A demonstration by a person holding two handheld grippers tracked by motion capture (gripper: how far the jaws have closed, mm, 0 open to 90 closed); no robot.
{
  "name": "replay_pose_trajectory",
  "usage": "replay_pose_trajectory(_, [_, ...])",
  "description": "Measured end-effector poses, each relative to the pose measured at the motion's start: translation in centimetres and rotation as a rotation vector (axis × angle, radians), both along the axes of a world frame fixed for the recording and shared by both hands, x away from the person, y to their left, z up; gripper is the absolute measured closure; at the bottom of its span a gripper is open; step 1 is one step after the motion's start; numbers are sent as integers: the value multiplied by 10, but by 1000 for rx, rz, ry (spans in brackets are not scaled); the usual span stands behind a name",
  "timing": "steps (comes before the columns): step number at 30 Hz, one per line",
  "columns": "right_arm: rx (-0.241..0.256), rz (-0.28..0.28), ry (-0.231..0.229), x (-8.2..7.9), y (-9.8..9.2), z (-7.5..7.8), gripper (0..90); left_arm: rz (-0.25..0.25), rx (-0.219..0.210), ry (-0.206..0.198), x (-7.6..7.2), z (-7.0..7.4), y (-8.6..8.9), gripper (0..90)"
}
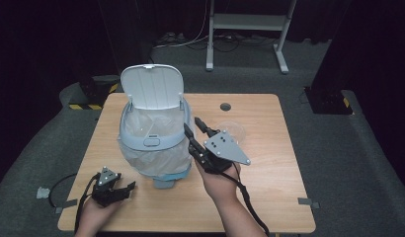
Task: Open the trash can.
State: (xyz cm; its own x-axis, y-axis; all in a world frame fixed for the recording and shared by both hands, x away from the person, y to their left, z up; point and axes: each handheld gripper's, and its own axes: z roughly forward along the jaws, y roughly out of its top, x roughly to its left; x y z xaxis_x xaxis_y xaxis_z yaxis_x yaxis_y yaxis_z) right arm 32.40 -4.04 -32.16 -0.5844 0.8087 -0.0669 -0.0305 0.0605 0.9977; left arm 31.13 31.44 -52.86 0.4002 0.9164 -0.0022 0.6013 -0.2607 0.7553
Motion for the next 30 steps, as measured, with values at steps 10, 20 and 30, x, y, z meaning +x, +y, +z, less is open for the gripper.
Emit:
replay_pose_trajectory(10, [-76, -118, 141, 29, -40, -56, 640, -4, 0, 2, 0, 0, 0, 300])
replay_pose_trajectory(20, [-149, -257, 315, 71, -71, -115, 667, -5, 0, 0, 0, 0, 0, 301])
replay_pose_trajectory(30, [-188, -312, 393, 96, -77, -144, 668, -6, 0, 0, 0, 0, 0, 302])
